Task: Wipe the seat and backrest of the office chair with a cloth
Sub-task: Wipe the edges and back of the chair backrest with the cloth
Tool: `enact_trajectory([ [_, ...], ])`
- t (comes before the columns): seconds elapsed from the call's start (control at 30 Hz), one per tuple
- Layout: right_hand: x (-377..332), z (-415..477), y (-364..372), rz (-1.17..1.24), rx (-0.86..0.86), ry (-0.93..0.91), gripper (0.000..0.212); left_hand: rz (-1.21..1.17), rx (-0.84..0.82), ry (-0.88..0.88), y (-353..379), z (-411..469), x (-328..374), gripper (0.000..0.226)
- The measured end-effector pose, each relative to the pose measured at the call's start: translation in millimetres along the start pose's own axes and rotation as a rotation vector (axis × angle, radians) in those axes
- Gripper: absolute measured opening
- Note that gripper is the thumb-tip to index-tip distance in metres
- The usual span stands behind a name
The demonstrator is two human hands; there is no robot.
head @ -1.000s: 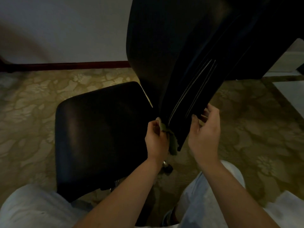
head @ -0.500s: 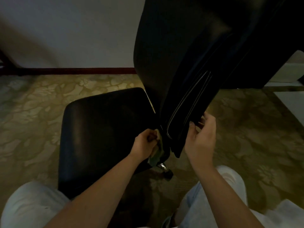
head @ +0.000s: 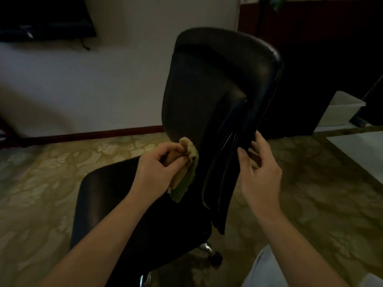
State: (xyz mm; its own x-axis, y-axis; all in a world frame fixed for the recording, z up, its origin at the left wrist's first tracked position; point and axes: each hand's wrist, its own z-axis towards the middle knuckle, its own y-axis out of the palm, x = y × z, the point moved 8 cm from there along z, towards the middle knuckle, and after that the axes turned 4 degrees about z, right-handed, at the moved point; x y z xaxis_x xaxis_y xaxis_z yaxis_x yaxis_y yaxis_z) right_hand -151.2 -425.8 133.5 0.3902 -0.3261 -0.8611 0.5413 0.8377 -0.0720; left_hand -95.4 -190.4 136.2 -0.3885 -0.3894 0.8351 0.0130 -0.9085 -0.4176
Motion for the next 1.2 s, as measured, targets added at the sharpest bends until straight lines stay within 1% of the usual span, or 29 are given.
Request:
enact_trajectory([
  [0.13, -12, 6, -4, -0.028, -0.005, -0.025, 0.050, 0.131, 0.008, 0.102, 2, 20, 35, 0.026],
  [0.27, -12, 2, -2, 0.011, -0.019, -0.003, 0.049, 0.075, -0.031, 0.198, 23, 34, 61, 0.026],
  [0.4, -11, 0, -3, 0.032, -0.026, 0.006, 0.049, 0.112, -0.029, 0.286, 46, 44, 78, 0.019],
  [0.6, -7, 2, -2, 0.012, 0.007, 0.005, 0.049, 0.074, 0.041, 0.208, 62, 44, 65, 0.019],
  [0.73, -3, 1, -2, -0.012, 0.001, 0.009, 0.049, 0.065, 0.078, 0.203, 65, 40, 61, 0.016],
  [1.0, -4, 2, -2, -0.067, 0.012, -0.012, 0.049, 0.103, 0.050, 0.100, 65, 20, 26, 0.014],
  [1.2, -6, 3, -1, -0.081, 0.012, -0.027, 0.049, 0.096, 0.092, 0.144, 64, 25, 41, 0.010],
])
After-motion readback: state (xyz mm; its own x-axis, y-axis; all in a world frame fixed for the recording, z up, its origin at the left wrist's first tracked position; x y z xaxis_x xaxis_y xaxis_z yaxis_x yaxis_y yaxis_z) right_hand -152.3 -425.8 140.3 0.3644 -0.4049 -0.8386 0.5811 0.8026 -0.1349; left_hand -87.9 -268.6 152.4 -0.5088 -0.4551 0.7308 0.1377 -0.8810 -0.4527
